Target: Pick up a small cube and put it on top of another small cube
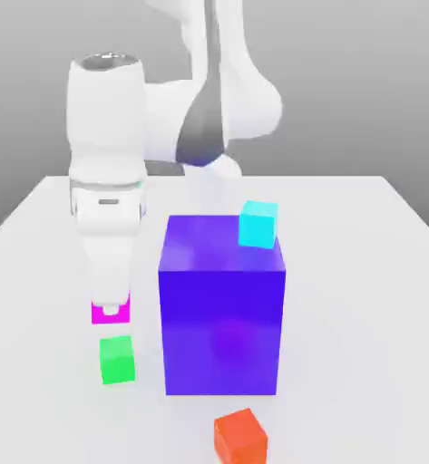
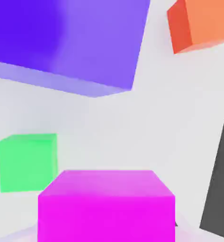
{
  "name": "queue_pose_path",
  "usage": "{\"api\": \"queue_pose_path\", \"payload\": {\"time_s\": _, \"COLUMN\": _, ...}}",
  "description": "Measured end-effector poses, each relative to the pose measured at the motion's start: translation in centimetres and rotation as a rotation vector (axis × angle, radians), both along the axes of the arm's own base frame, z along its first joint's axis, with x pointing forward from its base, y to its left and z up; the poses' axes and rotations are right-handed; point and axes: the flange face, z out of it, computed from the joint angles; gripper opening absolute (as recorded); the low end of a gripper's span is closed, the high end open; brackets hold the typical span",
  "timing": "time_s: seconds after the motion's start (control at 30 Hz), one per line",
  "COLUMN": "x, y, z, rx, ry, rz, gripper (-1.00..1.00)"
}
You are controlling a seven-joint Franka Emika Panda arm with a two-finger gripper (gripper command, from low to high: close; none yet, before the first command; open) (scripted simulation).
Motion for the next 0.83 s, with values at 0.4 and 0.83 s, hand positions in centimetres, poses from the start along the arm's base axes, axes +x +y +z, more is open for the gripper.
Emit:
{"api": "queue_pose_path", "payload": {"time_s": 0.4, "x": -1.8, "y": -0.6, "z": -4.3, "rx": 0.057, "ry": 0.064, "rz": 0.059, "gripper": -1.00}}
{"api": "queue_pose_path", "payload": {"time_s": 0.83, "x": -2.6, "y": -0.7, "z": -9.1, "rx": 0.040, "ry": 0.073, "rz": 0.051, "gripper": 1.00}}
